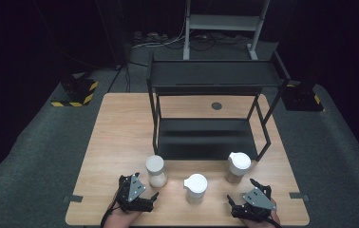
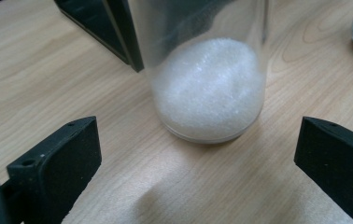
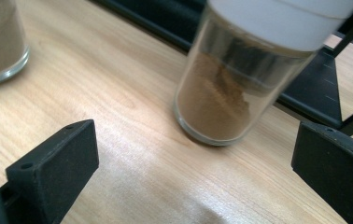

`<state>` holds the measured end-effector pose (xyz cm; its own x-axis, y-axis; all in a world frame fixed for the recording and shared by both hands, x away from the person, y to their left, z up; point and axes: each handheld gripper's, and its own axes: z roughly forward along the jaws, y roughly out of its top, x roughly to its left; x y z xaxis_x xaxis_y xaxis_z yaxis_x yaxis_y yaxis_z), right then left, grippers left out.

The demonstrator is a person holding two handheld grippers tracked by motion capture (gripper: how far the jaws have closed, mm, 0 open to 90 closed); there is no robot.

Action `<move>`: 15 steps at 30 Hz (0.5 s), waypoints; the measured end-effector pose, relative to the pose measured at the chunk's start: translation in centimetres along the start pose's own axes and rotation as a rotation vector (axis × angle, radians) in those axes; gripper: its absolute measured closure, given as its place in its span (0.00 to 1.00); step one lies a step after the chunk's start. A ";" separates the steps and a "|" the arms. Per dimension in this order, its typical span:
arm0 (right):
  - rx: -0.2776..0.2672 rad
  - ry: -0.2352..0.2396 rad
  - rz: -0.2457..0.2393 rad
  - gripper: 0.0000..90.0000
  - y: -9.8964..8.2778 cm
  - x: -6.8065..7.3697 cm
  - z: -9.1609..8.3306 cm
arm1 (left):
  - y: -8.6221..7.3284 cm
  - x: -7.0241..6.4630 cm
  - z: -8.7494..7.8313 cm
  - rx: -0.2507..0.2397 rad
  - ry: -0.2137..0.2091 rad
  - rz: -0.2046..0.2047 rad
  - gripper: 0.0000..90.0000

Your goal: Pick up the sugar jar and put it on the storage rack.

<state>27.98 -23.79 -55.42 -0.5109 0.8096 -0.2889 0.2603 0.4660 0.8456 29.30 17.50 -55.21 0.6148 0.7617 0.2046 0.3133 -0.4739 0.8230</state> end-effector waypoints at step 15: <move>-0.013 0.016 -0.005 0.00 -0.1 0.0 -0.1 | 0.0 0.0 0.1 0.011 -0.006 0.009 0.01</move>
<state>27.86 -23.85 -55.41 -0.5249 0.8016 -0.2863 0.2467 0.4651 0.8502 29.32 17.44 -55.23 0.6223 0.7545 0.2088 0.3156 -0.4858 0.8151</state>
